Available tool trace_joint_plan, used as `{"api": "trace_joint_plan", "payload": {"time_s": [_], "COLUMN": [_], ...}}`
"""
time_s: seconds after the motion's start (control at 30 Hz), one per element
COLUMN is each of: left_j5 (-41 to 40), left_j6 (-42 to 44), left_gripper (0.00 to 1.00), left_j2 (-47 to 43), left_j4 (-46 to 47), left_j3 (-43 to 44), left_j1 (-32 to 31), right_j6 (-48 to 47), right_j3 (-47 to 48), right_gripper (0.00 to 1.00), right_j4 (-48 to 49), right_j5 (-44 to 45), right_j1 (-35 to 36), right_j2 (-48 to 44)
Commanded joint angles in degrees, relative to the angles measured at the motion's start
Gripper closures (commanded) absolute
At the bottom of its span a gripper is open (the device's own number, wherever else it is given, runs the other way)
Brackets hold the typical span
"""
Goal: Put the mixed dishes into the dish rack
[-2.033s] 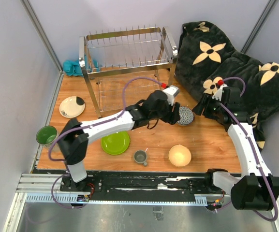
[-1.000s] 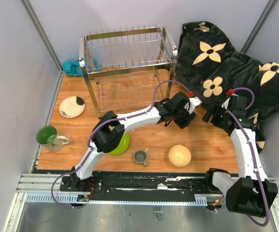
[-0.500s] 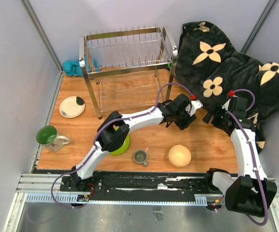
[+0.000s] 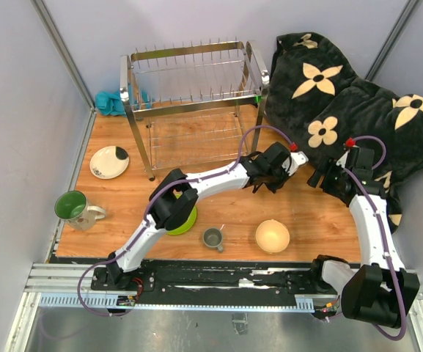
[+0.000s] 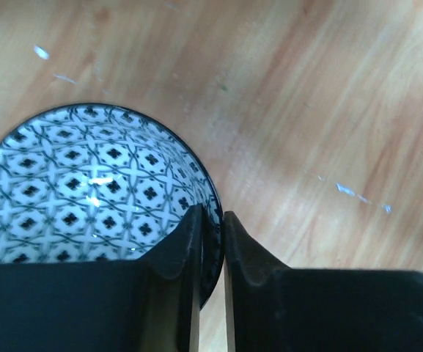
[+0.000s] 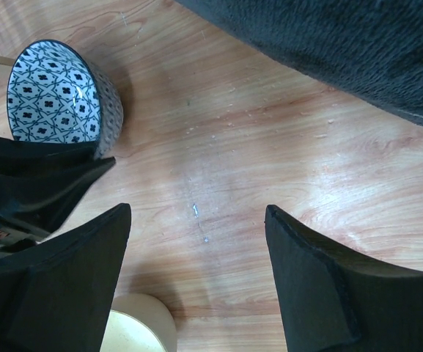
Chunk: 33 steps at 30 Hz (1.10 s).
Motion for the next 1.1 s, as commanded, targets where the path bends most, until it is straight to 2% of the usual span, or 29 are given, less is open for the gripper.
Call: {"api": "trace_joint_plan", "payload": {"time_s": [0.0,0.07,0.2,0.43,0.53,0.93,1.07], "left_j5": [0.92,1.91,5.12,12.63,15.13,25.92,26.66], "left_j6": [-1.26,-2.25,-6.51,-18.96,-23.51,-42.11,-46.02], "left_gripper": [0.93,0.99,0.99,0.99,0.99,1.00,1.00], "left_j2": [0.37,-0.93,-7.25,-22.08,-26.25,-33.61,-34.59], "left_j4": [-1.06,-0.49,3.70,17.97,23.12,47.93,52.41], "left_j3": [0.61,-0.41,-6.42,-27.16,-33.18,-44.53,-46.23], "left_j1": [0.20,0.42,1.38,5.95,7.43,18.27,20.90], "right_j6": [0.06,0.14,0.33,0.79,1.00,1.82,1.79], "right_j3": [-0.83,-0.95,-0.98,-1.16,-0.98,0.82,0.93], "right_gripper": [0.25,0.25,0.25,0.25,0.25,0.25,0.25], "right_j4": [0.43,0.65,0.98,1.73,1.80,1.49,1.36], "right_j5": [-0.33,-0.65,-1.85,-3.79,-4.81,-8.51,-8.69], "right_j1": [-1.20,-1.19,-1.21,-1.15,-1.18,-1.14,-1.10], "right_j2": [-0.04,-0.01,0.49,0.97,1.33,2.89,3.04]}}
